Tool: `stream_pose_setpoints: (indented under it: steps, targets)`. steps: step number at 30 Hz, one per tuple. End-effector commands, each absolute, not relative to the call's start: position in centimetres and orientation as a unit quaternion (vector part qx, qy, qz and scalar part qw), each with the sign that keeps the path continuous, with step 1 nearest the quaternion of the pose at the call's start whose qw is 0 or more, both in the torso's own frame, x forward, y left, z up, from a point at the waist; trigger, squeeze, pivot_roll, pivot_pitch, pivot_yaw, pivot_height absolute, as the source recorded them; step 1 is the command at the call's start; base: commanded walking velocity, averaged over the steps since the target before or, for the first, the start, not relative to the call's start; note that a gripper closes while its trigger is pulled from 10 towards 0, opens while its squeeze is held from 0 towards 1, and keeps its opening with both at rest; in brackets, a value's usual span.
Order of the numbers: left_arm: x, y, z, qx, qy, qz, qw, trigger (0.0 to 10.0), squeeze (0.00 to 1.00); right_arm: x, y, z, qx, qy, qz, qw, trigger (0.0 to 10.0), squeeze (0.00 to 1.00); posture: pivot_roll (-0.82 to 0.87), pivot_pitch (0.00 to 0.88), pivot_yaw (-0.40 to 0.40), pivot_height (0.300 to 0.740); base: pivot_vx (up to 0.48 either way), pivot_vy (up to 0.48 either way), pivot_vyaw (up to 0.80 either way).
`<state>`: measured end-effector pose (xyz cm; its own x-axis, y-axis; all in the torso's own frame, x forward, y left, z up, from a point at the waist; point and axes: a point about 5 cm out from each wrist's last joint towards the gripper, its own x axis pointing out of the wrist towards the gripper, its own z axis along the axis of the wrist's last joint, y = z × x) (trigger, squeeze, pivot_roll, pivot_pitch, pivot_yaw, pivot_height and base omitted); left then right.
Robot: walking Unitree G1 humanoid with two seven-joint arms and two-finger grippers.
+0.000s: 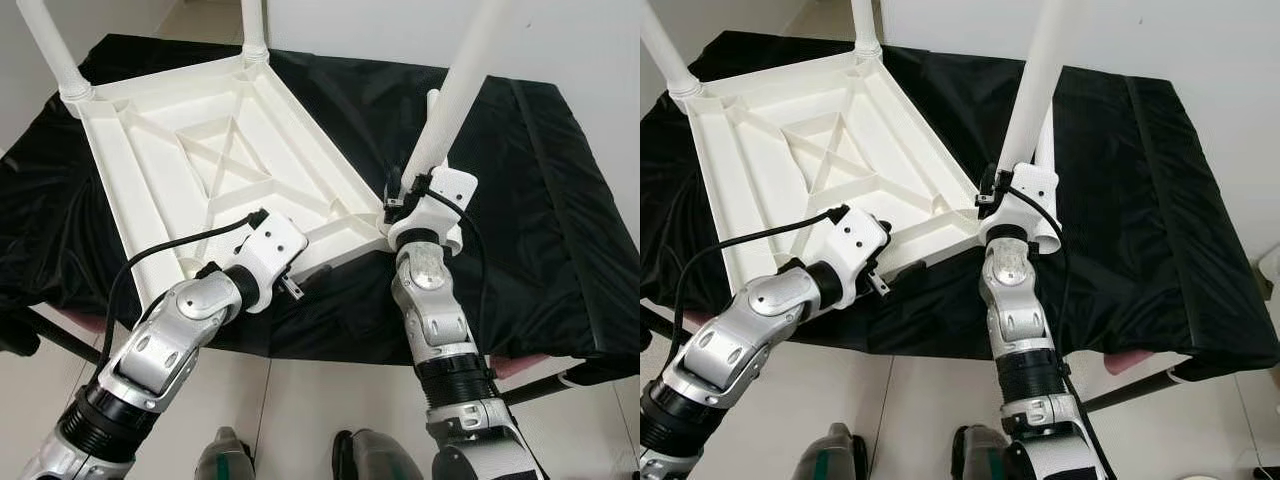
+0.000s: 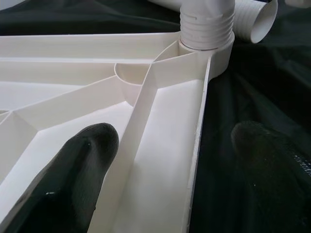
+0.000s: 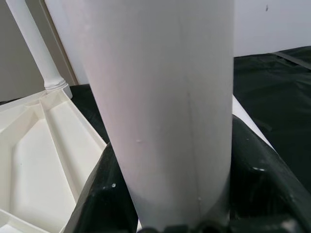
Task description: Building children table
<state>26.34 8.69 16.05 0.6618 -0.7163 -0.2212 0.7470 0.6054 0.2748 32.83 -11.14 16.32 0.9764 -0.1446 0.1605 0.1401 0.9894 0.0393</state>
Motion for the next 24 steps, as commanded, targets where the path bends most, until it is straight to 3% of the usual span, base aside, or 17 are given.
stream_pose_setpoints:
  steps: [1, 3, 4, 5, 23, 24]
  targets:
    - [25.98, 8.38, 16.16, 0.172, 0.045, -0.441, 0.880, 10.0, 0.00, 32.38, -12.34, 12.26, 0.011, 0.009, -0.101, 0.995, 10.0, 0.00, -0.01, 0.087, -0.009, 0.740, 0.000, 0.000, 0.00]
    - [25.96, 8.37, 16.16, 0.171, 0.045, -0.441, 0.880, 10.0, 0.00, 32.40, -12.35, 12.25, 0.014, 0.008, -0.101, 0.995, 10.0, 0.00, -0.01, 0.086, -0.009, 0.740, 0.000, 0.000, 0.00]
    - [25.95, 8.33, 16.17, 0.171, 0.045, -0.441, 0.880, 10.0, 0.00, 32.44, -12.39, 12.21, 0.015, 0.008, -0.101, 0.995, 10.0, 0.15, -0.01, 0.086, -0.008, 0.740, 0.000, 0.000, 0.00]
    - [25.91, 8.27, 16.14, 0.170, 0.045, -0.442, 0.880, 10.0, 0.00, 32.45, -12.51, 12.15, 0.021, 0.007, -0.101, 0.995, 10.0, 1.00, -0.01, 0.085, -0.007, 0.740, 0.000, 0.000, 0.00]
    - [25.88, 7.83, 16.09, 0.166, 0.043, -0.447, 0.878, 10.0, 0.00, 32.82, -12.77, 12.65, 0.029, -0.021, -0.059, 0.998, 10.0, 1.00, -0.02, 0.078, -0.009, 0.740, 0.000, 0.000, 0.00]
    - [25.87, 7.77, 16.07, 0.166, 0.043, -0.448, 0.878, 10.0, 0.00, 32.89, -12.86, 12.85, 0.027, -0.025, -0.047, 0.998, 10.0, 0.00, -0.02, 0.076, -0.010, 0.740, 0.000, 0.000, 0.00]
